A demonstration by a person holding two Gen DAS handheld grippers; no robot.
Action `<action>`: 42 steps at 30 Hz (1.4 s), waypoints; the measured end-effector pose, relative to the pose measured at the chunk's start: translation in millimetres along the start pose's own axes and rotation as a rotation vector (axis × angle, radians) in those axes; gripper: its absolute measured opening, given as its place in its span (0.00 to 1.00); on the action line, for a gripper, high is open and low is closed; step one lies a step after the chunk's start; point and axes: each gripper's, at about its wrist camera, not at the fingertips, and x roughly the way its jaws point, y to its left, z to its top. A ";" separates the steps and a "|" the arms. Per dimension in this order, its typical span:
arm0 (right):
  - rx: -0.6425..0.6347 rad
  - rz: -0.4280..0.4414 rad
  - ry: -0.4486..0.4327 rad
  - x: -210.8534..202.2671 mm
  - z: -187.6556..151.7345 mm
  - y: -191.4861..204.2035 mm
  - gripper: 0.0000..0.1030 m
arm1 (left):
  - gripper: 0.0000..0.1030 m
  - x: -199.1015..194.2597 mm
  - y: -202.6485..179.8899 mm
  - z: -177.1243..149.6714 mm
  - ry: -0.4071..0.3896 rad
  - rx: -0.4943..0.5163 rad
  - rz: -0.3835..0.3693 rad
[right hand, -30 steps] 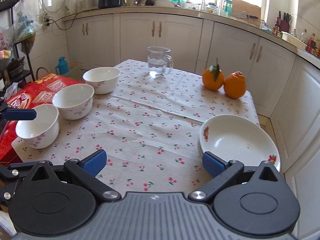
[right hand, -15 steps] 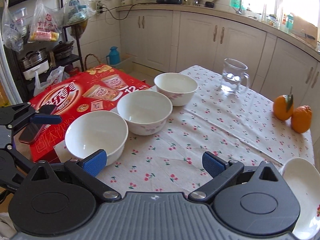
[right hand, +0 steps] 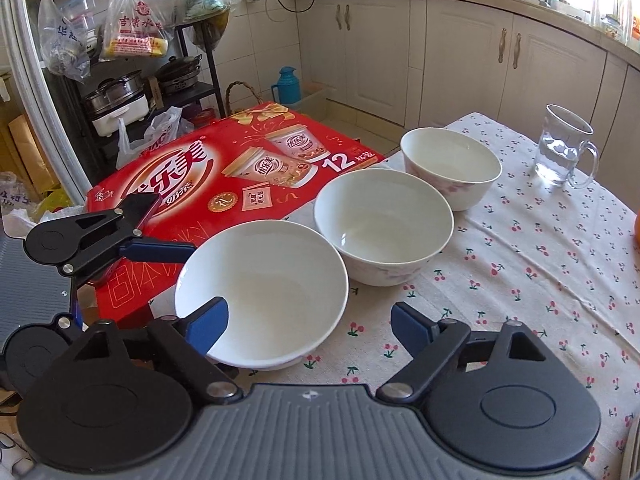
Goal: Organize plates and bowls
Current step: 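Close the right tool on the rim of the white bowl, then lift the held bowl with the right tool toward the plate stack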
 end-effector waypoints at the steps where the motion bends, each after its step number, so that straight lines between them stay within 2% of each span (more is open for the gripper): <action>1: 0.006 0.011 0.005 2.1 0.4 -1.3 0.81 | 0.87 1.1 0.3 -0.4 0.003 -0.001 -0.003; 7: 0.012 0.053 0.026 13.2 3.7 -3.0 0.67 | 0.83 2.0 2.2 -0.2 0.000 -0.006 -0.031; 10: 0.006 0.059 0.032 16.3 4.3 -1.0 0.65 | 0.80 2.3 2.6 0.8 0.001 -0.005 -0.040; 22: 0.007 0.065 0.038 17.5 3.4 -2.4 0.64 | 0.80 2.8 1.1 3.7 0.008 0.018 -0.045; 28: 0.027 0.066 0.036 9.3 -2.9 -7.1 0.65 | 0.80 2.8 -7.0 9.3 0.012 0.045 -0.071; 42: 0.108 -0.022 0.006 -33.2 -32.5 -40.5 0.65 | 0.80 23.3 -48.1 32.0 0.002 0.121 -0.202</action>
